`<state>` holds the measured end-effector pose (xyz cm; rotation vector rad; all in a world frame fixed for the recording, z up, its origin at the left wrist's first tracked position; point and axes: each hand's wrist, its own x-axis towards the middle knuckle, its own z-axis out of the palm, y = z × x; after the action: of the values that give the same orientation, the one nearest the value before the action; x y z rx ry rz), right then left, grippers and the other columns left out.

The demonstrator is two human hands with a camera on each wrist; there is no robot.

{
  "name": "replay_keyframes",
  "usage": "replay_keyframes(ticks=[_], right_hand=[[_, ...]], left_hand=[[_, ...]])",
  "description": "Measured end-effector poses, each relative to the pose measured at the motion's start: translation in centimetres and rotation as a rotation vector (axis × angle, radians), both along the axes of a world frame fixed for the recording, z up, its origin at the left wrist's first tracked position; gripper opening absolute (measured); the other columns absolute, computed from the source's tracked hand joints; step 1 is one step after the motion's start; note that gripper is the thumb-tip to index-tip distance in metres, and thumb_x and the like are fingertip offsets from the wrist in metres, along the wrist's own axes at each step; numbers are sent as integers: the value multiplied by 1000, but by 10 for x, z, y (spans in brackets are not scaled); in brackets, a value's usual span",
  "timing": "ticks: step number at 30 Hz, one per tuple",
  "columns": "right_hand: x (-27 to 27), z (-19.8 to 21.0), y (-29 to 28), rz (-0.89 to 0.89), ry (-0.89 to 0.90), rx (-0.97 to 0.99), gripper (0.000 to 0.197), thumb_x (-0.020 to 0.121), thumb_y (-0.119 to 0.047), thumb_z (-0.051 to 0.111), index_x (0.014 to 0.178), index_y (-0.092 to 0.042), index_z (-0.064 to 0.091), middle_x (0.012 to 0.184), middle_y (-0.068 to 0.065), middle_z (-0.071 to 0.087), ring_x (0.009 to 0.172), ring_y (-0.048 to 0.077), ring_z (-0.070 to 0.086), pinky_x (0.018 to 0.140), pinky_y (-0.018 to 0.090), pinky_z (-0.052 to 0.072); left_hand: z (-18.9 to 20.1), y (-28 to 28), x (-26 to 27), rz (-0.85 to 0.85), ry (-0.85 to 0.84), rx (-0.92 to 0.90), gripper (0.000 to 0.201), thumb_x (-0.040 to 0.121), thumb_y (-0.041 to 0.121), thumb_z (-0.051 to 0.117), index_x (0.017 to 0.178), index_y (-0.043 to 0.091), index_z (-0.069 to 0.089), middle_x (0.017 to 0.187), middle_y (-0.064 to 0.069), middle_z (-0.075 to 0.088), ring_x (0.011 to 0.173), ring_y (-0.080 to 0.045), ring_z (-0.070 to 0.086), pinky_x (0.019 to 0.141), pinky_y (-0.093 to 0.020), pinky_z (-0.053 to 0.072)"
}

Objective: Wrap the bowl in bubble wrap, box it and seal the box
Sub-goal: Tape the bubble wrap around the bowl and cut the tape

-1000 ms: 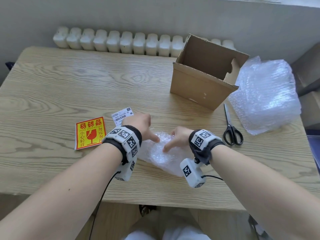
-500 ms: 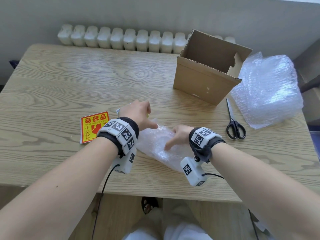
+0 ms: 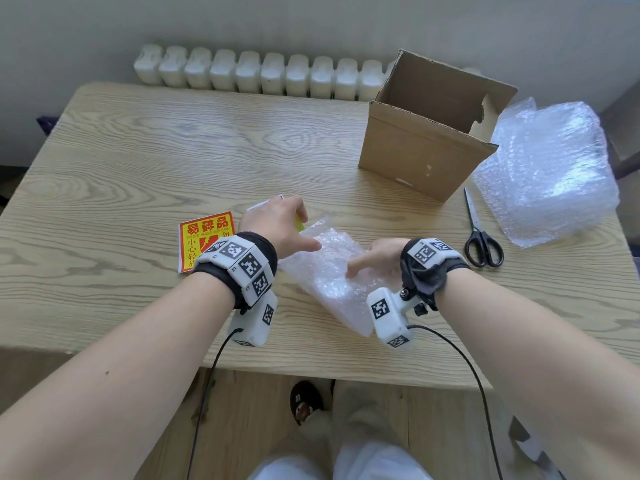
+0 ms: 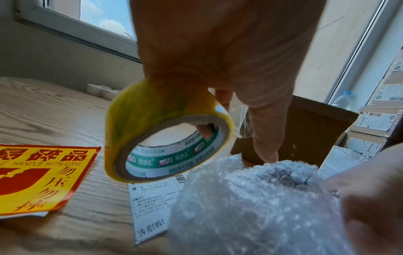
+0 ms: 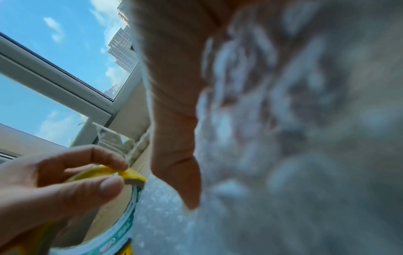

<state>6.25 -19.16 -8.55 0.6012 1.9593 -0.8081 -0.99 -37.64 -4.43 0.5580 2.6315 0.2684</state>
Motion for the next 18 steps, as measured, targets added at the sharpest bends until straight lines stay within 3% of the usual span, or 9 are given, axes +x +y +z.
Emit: replay_keyframes(ticks=[5, 7, 9, 11, 13, 15, 18], right_hand=[[12, -1, -3, -68, -85, -20, 30, 66, -38, 78, 64, -15, 59, 52, -2, 53, 46, 13, 47, 47, 20, 35], [16, -7, -5, -69, -122, -61, 36, 61, -41, 79, 73, -14, 60, 65, 2, 54, 57, 16, 47, 54, 24, 35], [17, -10, -9, -88, -92, -110, 60, 47, -45, 84, 89, -6, 67, 79, 6, 60, 72, 21, 54, 68, 32, 42], [13, -11, -10, -117, 5, -137, 75, 40, -45, 85, 98, -1, 67, 84, 9, 63, 76, 24, 59, 72, 36, 44], [8, 4, -11, -104, 159, -86, 58, 47, -45, 81, 89, -9, 63, 82, 6, 62, 72, 23, 58, 66, 32, 41], [4, 16, -6, -123, 336, 11, 54, 57, -40, 82, 96, -15, 54, 88, 1, 59, 77, 19, 55, 62, 28, 41], [1, 25, 5, -104, 538, 160, 64, 60, -36, 84, 109, -21, 46, 98, -5, 56, 89, 17, 56, 74, 33, 49]], left_hand=[[3, -4, 2, 6, 13, 40, 45, 71, 52, 72, 104, 28, 55, 113, 5, 56, 97, -16, 52, 75, -27, 33], [3, -6, 3, -1, 21, 36, 45, 71, 52, 72, 104, 28, 55, 111, 4, 56, 90, -14, 47, 75, -27, 32], [1, -6, 3, -7, 28, 33, 44, 70, 52, 72, 103, 28, 54, 110, 4, 56, 89, -14, 46, 76, -27, 32], [1, -6, 3, -2, 24, 40, 43, 71, 52, 71, 103, 28, 55, 110, 4, 57, 94, -16, 50, 76, -27, 33], [4, -4, 2, 15, 23, 54, 41, 73, 54, 69, 102, 28, 55, 110, 5, 57, 98, -17, 53, 76, -28, 35], [7, -2, 0, 45, 38, 70, 36, 77, 55, 64, 99, 28, 54, 112, 4, 57, 100, -18, 55, 79, -30, 38], [15, 1, -4, 91, 82, 70, 26, 85, 54, 54, 93, 30, 52, 113, 3, 57, 104, -21, 56, 82, -33, 39]])
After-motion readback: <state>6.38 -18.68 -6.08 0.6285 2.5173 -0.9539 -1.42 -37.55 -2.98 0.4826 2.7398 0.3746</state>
